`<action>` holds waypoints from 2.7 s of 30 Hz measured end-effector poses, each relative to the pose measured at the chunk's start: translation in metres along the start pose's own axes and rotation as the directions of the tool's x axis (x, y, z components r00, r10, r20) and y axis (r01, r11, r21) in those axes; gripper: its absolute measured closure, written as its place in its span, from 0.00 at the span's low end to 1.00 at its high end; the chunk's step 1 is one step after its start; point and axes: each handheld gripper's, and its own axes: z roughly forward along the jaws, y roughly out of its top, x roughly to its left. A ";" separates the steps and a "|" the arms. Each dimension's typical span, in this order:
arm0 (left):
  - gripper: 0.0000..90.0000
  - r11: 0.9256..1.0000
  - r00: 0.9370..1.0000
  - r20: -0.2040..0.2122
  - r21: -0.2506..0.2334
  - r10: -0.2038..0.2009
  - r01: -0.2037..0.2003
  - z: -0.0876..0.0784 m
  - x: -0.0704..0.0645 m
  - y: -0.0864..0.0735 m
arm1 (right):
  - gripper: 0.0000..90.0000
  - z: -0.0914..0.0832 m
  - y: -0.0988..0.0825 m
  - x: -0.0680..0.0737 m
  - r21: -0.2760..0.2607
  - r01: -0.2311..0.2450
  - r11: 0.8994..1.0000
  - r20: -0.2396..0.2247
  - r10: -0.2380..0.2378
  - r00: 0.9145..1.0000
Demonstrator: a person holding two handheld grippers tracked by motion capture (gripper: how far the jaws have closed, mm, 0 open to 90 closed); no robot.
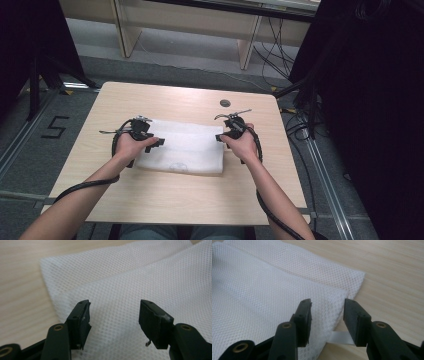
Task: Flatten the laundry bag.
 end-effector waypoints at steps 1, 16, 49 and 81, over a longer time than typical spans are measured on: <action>0.47 1.000 1.000 -0.002 0.005 -0.002 0.002 -0.001 0.003 0.002 | 0.65 0.001 0.000 -0.001 0.002 0.007 1.000 0.002 -0.007 1.000; 0.56 0.984 0.985 0.019 -0.037 -0.171 0.172 0.001 0.031 0.014 | 0.72 0.012 0.010 -0.008 0.032 -0.095 0.995 -0.016 0.096 0.995; 0.83 0.989 0.989 0.011 0.012 -0.146 0.146 0.019 0.017 0.018 | 0.94 0.017 0.010 -0.021 0.019 -0.029 0.999 0.033 0.029 0.999; 0.89 0.989 0.989 0.022 -0.023 -0.143 0.144 0.017 0.016 0.032 | 0.95 0.014 0.016 -0.026 -0.010 0.028 1.000 0.058 -0.027 0.998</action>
